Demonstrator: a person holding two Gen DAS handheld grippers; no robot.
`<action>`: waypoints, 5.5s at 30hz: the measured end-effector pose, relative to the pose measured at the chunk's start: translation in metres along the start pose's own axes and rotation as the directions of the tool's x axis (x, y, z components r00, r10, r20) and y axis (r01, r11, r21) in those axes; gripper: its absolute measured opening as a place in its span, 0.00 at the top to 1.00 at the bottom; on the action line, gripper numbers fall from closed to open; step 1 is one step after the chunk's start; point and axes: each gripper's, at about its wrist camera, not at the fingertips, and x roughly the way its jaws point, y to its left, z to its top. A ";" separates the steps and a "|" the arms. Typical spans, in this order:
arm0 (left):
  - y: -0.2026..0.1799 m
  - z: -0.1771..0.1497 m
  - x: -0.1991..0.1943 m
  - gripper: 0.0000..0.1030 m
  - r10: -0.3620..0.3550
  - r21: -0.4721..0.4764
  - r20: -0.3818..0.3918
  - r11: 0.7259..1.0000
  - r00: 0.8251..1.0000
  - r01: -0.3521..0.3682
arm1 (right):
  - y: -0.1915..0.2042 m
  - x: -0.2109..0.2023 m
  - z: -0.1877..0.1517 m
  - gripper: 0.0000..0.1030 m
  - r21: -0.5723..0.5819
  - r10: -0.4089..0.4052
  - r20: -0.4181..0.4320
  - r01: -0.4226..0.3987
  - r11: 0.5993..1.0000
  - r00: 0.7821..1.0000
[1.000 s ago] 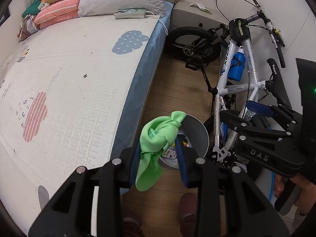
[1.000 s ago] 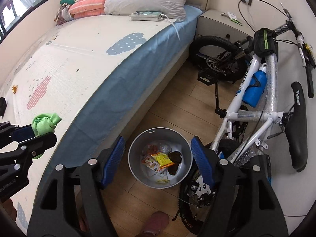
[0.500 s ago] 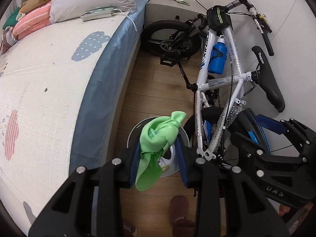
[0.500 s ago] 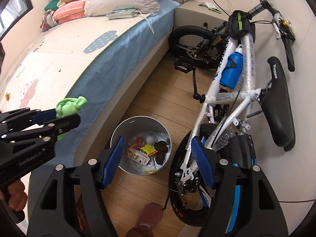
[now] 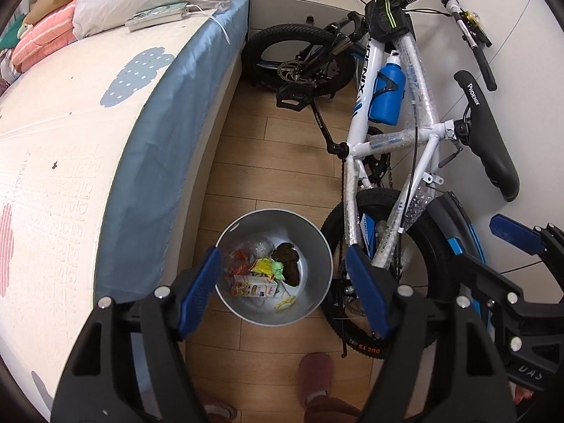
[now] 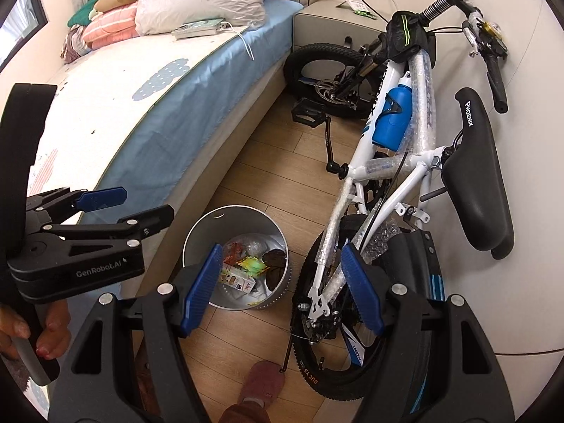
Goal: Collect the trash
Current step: 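Open both tools to drop the balloon and packet into the bin, then move both open tools back over the mat toward the black cloth, then grasp the black cloth with left tool while right tool grasps the orange rubber bands, then carry the black cloth and orange rubber bands over the bin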
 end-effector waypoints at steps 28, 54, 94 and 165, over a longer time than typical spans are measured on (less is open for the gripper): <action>0.213 -0.083 -0.229 0.29 0.334 -0.458 0.059 0.846 0.941 -0.272 | 0.271 -0.112 0.064 0.35 -0.431 0.279 0.020 -0.244 0.869 0.960; 0.461 -0.249 -0.470 0.25 0.609 -0.837 -0.065 0.399 0.791 -0.376 | 0.663 -0.238 0.067 0.35 -0.774 0.550 -0.132 -0.432 0.462 0.824; 0.749 -0.278 -0.234 0.25 0.636 -0.822 -0.216 0.291 0.740 -0.490 | 0.920 0.102 0.087 0.48 -0.832 0.496 -0.248 -0.446 0.331 0.832; 0.338 -0.102 -0.401 0.58 0.458 -0.467 0.156 0.815 0.875 -0.344 | 0.446 -0.241 0.135 0.85 -0.550 0.427 0.052 -0.331 0.767 0.903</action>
